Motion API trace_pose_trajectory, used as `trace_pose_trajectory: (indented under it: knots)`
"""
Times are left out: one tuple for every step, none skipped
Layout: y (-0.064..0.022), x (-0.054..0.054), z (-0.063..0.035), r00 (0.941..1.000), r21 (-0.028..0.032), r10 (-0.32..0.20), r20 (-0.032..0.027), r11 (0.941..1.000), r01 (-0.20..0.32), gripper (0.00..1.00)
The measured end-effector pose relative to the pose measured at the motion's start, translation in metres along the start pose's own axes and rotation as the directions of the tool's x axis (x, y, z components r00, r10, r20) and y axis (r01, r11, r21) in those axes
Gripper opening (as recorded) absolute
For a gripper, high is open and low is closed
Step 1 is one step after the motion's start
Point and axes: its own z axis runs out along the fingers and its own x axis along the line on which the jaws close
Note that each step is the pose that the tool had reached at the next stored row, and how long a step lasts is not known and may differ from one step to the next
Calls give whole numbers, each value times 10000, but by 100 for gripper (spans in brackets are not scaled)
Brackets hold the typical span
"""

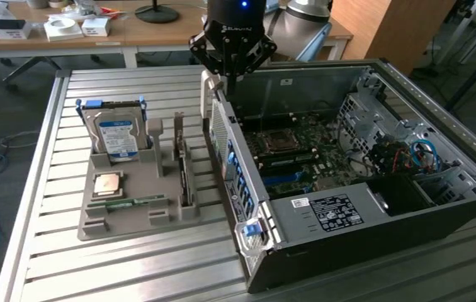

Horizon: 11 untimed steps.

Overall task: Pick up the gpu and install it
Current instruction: 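Reach for the gpu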

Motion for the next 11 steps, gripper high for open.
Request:
trace_pose_trajectory:
  knots:
    - [-1, 21, 0, 10000, 0, 1, 1, 10000, -1, 11]
    - [-3, 42, 0, 10000, 0, 2, 0, 10000, -2, 11]
    - [-5, 65, 0, 10000, 0, 2, 1, 10000, -2, 11]
    - [-7, 92, 0, 10000, 0, 2, 1, 10000, -2, 11]
    - [-9, 118, 0, 10000, 0, 1, 0, 10000, -1, 11]
    - [-11, 147, -1, 10000, 1, 0, 0, 10000, 0, 11]
    - [-13, 174, -1, 10000, -1, 0, 1, 10000, 0, 11]
    - [-15, 200, -1, 10000, 0, 1, 0, 10000, -1, 11]
    - [-17, 225, -1, 10000, 0, 1, 0, 10000, -1, 11]
    - [-19, 250, -1, 10000, 0, 2, 1, 10000, -2, 11]
    - [-21, 276, -1, 10000, -1, 2, 1, 10000, -2, 11]
